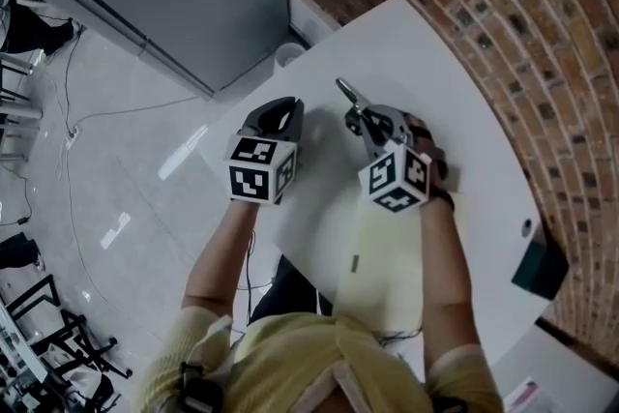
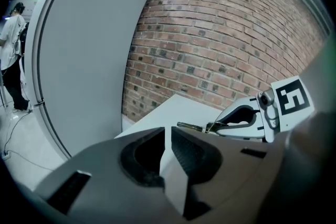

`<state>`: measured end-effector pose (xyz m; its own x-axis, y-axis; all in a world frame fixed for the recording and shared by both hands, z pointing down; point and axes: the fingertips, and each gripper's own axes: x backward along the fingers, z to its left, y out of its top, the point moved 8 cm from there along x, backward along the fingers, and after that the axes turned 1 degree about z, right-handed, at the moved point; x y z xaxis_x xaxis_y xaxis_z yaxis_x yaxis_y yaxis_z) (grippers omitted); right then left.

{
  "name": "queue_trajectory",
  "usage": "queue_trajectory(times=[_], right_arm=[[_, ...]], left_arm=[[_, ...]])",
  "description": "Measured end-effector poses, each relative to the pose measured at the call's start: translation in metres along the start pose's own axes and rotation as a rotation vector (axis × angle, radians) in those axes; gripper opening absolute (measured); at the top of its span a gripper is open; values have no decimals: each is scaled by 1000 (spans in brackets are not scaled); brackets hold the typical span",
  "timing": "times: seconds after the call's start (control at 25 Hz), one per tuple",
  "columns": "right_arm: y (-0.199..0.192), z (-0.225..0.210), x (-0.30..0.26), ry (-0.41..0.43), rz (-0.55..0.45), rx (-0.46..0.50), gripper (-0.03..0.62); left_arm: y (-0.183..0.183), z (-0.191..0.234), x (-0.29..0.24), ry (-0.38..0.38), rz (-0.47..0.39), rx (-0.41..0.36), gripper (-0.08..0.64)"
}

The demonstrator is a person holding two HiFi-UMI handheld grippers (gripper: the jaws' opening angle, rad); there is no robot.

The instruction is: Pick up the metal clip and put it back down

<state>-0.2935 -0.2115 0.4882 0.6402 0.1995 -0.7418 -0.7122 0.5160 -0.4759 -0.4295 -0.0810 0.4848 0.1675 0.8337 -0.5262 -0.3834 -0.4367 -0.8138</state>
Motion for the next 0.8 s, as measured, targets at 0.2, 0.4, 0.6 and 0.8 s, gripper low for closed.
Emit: queue_trajectory(times=[0.2, 0.4, 0.6, 0.8], right_arm=[[-2, -2, 3, 39, 7, 0, 23], [-1, 1, 2, 41, 14, 12, 25], [-1, 3, 0, 33, 25, 23, 25], [-2, 1, 3, 49, 27, 14, 28]], left_arm=[[-4, 0, 1, 5, 2, 21, 18], [-9, 2, 4, 18, 6, 17, 18], [-11, 5, 5, 20, 11, 11, 18], [-14, 5, 8, 26, 19, 2, 18]])
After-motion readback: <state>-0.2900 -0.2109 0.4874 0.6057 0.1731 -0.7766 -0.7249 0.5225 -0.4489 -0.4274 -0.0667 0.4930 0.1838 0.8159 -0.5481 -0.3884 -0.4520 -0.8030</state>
